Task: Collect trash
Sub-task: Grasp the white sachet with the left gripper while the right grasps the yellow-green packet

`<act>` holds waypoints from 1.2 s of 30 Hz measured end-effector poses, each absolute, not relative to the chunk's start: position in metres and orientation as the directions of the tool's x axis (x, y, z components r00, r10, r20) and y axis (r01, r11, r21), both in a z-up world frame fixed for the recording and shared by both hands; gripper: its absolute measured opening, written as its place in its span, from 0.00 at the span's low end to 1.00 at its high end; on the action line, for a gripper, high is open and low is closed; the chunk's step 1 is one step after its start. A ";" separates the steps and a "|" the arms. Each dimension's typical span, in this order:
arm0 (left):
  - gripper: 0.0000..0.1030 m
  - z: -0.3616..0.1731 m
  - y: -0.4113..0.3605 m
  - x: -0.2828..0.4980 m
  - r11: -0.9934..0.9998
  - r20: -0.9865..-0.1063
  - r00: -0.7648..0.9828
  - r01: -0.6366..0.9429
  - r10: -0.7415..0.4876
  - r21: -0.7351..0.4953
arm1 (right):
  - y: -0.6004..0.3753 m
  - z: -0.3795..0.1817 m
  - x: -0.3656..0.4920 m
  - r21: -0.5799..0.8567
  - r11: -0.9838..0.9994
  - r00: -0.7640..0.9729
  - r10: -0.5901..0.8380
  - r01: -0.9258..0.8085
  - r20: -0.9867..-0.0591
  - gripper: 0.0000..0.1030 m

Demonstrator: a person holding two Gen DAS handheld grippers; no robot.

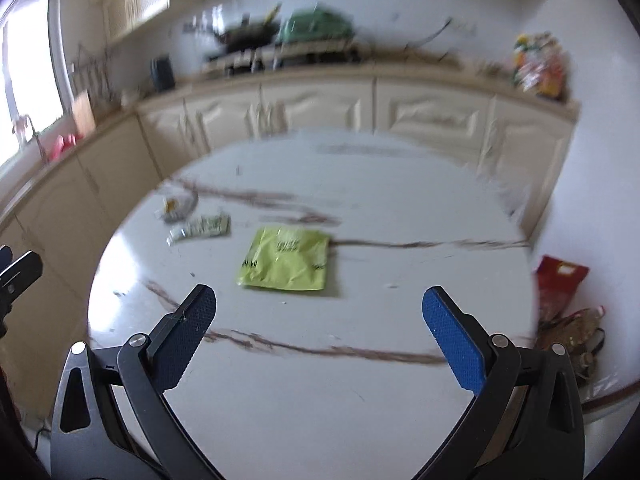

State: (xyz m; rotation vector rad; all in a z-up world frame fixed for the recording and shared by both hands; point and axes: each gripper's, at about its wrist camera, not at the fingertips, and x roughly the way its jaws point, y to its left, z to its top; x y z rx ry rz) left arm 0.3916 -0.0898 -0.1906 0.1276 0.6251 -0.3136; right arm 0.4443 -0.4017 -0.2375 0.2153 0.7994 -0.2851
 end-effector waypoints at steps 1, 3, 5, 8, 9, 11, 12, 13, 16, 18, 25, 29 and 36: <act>0.99 -0.191 -0.093 0.404 0.945 -0.610 0.754 0.326 -0.244 0.025 | -0.401 -0.246 0.458 0.084 0.945 0.649 -0.151 0.316 -0.746 1.00; 0.99 -0.192 -0.098 0.422 0.942 -0.628 0.738 0.336 -0.246 0.026 | -0.402 -0.257 0.477 0.084 0.950 0.620 -0.127 0.300 -0.775 1.00; 0.99 -0.193 -0.106 0.443 0.940 -0.651 0.720 0.341 -0.240 0.030 | -0.402 -0.268 0.498 0.080 0.952 0.595 -0.118 0.295 -0.795 1.00; 0.99 -0.197 -0.116 0.470 0.930 -0.681 0.683 0.368 -0.263 0.010 | -0.403 -0.283 0.523 0.053 0.957 0.541 -0.116 0.286 -0.833 1.00; 0.99 -0.198 -0.121 0.480 0.925 -0.690 0.669 0.380 -0.275 0.000 | -0.403 -0.287 0.529 0.047 0.958 0.530 -0.115 0.282 -0.840 1.00; 0.99 -0.202 -0.133 0.499 0.915 -0.715 0.638 0.404 -0.286 -0.006 | -0.404 -0.292 0.535 0.032 0.961 0.519 -0.121 0.276 -0.846 1.00; 0.99 -0.202 -0.140 0.509 0.908 -0.718 0.628 0.419 -0.299 -0.012 | -0.405 -0.296 0.537 0.022 0.961 0.507 -0.126 0.276 -0.852 1.00; 0.99 -0.203 -0.146 0.518 0.905 -0.726 0.618 0.424 -0.302 -0.015 | -0.406 -0.301 0.541 0.019 0.961 0.495 -0.125 0.275 -0.860 1.00; 0.99 -0.206 -0.168 0.546 0.880 -0.749 0.567 0.473 -0.343 -0.044 | -0.408 -0.306 0.547 0.003 0.962 0.485 -0.135 0.273 -0.864 1.00; 0.99 -0.207 -0.184 0.564 0.861 -0.761 0.547 0.507 -0.349 -0.031 | -0.411 -0.305 0.549 0.008 0.964 0.490 -0.129 0.267 -0.862 0.99; 0.99 -0.228 -0.226 0.613 0.817 -0.807 0.470 0.576 -0.358 -0.026 | -0.422 -0.298 0.545 0.016 0.974 0.537 -0.112 0.228 -0.836 0.59; 0.99 -0.239 -0.241 0.631 0.812 -0.818 0.455 0.583 -0.353 -0.027 | -0.431 -0.296 0.543 0.034 0.976 0.548 -0.091 0.214 -0.831 0.41; 0.99 -0.256 -0.262 0.624 0.795 -0.808 0.467 0.606 -0.359 -0.003 | -0.440 -0.295 0.539 0.079 0.977 0.567 -0.047 0.196 -0.822 0.26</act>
